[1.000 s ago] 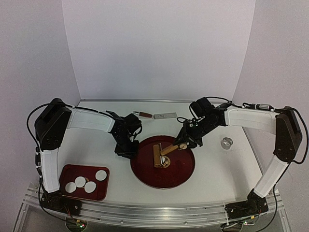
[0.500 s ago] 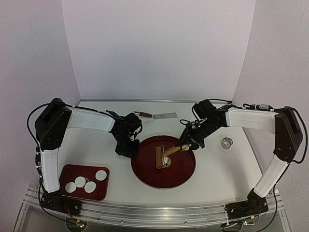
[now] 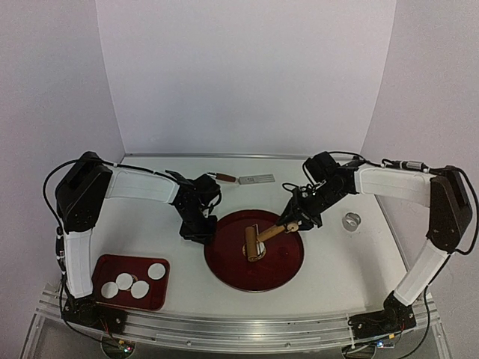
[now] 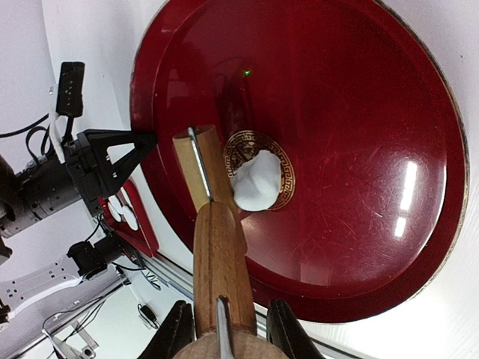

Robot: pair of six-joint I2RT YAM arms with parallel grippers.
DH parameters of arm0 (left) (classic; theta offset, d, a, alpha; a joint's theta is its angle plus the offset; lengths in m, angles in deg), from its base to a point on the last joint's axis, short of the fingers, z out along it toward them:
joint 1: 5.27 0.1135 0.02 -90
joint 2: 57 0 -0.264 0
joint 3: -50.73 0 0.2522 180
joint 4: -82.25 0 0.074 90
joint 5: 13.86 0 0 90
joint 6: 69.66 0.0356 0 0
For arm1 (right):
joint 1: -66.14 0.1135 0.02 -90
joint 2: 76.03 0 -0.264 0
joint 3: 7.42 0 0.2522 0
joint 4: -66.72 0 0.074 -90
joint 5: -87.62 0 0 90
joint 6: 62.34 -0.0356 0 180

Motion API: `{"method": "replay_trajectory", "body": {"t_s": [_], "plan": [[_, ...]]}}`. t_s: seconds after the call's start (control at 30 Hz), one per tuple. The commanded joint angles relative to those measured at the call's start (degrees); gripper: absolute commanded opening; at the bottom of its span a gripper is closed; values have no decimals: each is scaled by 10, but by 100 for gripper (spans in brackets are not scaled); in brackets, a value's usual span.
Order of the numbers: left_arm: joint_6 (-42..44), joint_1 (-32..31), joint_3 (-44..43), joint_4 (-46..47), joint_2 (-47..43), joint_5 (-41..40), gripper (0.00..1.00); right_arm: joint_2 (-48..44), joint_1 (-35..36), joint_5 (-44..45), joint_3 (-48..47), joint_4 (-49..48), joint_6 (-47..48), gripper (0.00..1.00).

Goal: Roll out the dumpling wrappers from the dough

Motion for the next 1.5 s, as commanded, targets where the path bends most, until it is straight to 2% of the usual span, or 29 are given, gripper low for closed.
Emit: {"method": "replay_trajectory", "body": {"t_s": [0.0,0.17,0.33,0.47,0.6,0.93,1.47], "plan": [[17,3,-12,-25,8,-26,0,-26,-6,-35,-61,20,57,0],[21,2,-31,-33,10,-35,0,-64,-6,-56,-74,23,26,0],[32,-2,-54,-52,22,-51,0,-99,-6,-8,-72,75,22,0],[42,-8,-77,-68,35,-60,0,-66,1,47,-110,167,65,0],[48,-12,-102,-83,49,-63,0,-19,31,117,-187,255,110,0],[68,-32,-139,-85,85,-39,0,37,112,247,-287,359,139,0],[70,-50,-141,-83,95,-26,0,86,152,281,-331,373,142,0]]}}
